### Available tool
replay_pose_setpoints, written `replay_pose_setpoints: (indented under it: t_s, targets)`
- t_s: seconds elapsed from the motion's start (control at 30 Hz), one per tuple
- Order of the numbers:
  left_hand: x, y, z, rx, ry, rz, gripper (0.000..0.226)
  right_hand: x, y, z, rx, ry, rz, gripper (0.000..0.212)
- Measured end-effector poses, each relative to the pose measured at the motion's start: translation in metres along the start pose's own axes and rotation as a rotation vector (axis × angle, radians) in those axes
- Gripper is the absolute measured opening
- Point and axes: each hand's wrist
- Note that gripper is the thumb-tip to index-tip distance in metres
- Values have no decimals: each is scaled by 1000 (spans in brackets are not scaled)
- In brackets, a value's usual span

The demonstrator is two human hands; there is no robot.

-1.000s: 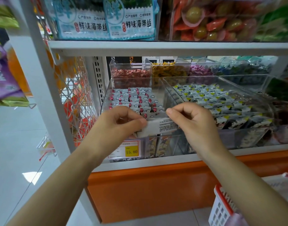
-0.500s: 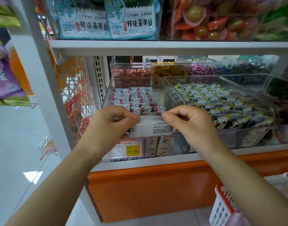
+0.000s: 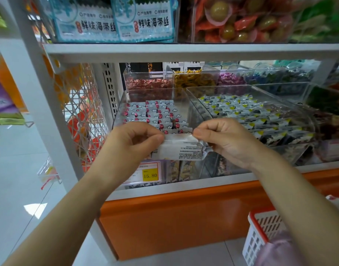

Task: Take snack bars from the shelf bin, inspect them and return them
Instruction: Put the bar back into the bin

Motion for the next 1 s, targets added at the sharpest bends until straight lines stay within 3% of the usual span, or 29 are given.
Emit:
replay_pose_setpoints:
  t_s: [0.2,0.3,0.37,0.5,0.53,0.63,0.73,0.83,1.0]
  targets:
    - [-2,-1,4,-3,45,-55,15,0,-6,-7,-48,31,-46,16]
    - [-7,2,7,114,145,-124,18,5,-8,-3,-72,81,65,33]
    - [-9,3,7,247,232,-140,18,7,-11,0,82,136,122,49]
    - [-11,4,4,343,249,-88,26,2,-22,1,131,246,-114,37]
    - [-11,4,5,237,202,-104,27,0,-23,0,112,238,-185,34]
    - [-14,8,16,-441,-55,-214,26,-5,-20,-3,194,212,-324,33]
    - [-15,8,29,-837,-142,-122,36,-10,-20,-4,312,224,-355,29]
    - [-13,4,37,-1034,-151,-21,44,-17,-24,0,438,272,-328,21]
    - [-13,6,38,-1076,-149,-6,44,-36,-31,13,770,347,-165,27]
Point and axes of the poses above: each hand's wrist, its own x-axis away from the middle knuckle, its own y-axis out of the back of the hand, z = x × y, and after that the axes turned 9 degrees about y, right-handed
